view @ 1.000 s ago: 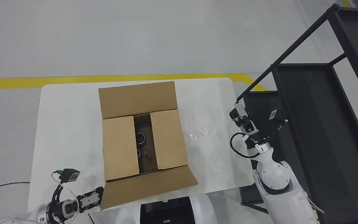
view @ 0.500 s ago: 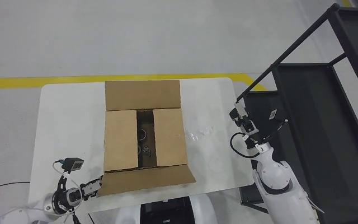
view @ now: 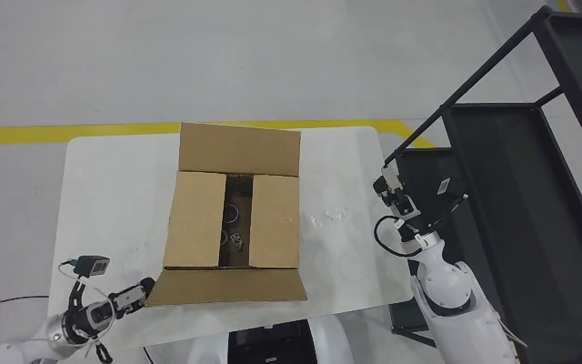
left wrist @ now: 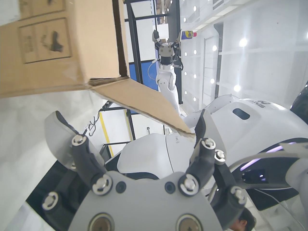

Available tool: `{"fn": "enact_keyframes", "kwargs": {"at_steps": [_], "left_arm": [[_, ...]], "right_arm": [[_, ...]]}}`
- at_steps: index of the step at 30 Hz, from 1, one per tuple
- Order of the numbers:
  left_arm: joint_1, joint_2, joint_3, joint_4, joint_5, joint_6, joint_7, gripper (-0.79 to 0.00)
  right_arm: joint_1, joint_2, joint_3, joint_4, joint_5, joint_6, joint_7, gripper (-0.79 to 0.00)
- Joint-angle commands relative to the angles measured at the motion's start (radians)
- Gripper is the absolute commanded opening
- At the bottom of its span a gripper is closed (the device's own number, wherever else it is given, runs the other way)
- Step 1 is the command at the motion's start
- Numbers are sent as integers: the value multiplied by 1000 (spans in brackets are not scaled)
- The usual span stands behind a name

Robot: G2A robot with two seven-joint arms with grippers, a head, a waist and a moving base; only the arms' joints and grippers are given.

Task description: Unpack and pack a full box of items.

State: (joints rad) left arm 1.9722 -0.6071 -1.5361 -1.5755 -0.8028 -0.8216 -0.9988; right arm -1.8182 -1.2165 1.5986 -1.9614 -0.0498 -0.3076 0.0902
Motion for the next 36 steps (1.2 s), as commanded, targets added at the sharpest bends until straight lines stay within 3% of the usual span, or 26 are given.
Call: {"fn": "enact_keyframes", "kwargs": {"at_steps": [1,8,14,21,25,32,36], "left_arm": [[43,7,-71,14,-29,-14,14,0],[110,18,-263,-75,-125,-4,4,0],[77,20,-317,-210,-68,55,-55,0],[-84,31,-219,-283,72,123,-123,0],[-210,32,-123,-269,128,125,-125,0],[-438,17,47,-169,142,129,-128,0],[-438,17,47,-169,142,129,-128,0]], "right_arm": [[0,0,0,0,0,0,0,0],[0,0,0,0,0,0,0,0],[0,0,0,0,0,0,0,0],[0,0,0,0,0,0,0,0],[0,0,0,0,0,0,0,0],[0,0,0,0,0,0,0,0],[0,0,0,0,0,0,0,0]]}}
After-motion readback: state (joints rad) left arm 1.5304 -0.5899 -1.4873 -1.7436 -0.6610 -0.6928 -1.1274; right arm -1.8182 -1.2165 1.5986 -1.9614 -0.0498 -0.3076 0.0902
